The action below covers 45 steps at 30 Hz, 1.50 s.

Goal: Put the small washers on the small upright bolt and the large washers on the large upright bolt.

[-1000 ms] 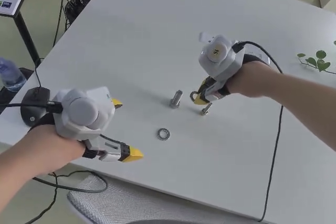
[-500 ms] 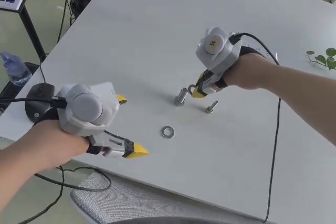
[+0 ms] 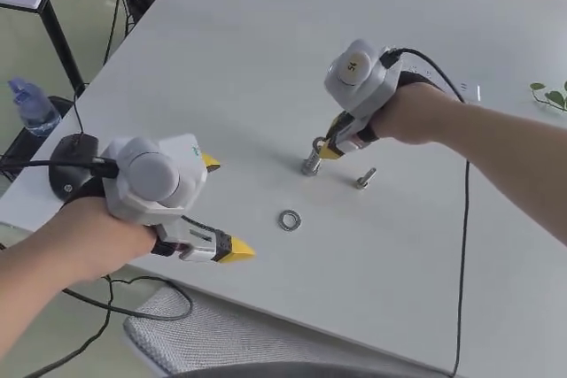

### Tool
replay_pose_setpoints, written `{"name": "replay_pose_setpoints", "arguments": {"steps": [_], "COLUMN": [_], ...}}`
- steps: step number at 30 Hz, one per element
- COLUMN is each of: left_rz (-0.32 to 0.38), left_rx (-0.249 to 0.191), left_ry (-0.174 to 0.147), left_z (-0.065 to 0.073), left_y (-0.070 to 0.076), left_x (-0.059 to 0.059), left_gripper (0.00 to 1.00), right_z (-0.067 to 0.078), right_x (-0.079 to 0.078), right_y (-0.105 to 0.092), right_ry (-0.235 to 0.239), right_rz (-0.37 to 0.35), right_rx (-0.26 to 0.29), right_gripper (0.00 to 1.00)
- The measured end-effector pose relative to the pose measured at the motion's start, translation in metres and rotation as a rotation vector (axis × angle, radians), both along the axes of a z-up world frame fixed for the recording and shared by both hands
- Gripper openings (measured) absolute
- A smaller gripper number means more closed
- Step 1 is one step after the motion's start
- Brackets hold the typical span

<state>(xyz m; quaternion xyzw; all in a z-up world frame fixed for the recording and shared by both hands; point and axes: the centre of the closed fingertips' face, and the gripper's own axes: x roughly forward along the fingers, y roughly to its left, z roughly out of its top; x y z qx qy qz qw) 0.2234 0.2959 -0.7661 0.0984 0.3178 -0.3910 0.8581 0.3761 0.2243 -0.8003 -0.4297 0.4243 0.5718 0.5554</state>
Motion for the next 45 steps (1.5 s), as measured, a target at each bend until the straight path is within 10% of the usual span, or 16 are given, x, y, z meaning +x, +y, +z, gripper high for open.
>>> {"name": "replay_pose_setpoints", "arguments": {"steps": [45], "left_rz": [0.007], "left_rx": [0.002], "left_ry": [0.025], "left_z": [-0.009], "left_y": [0.004], "left_x": [0.001], "left_gripper": [0.79], "right_z": [-0.030], "right_x": [-0.002], "right_y": [0.001], "right_ry": [-0.022], "right_rz": [0.074], "right_rx": [-0.064], "right_gripper": [0.22]}}
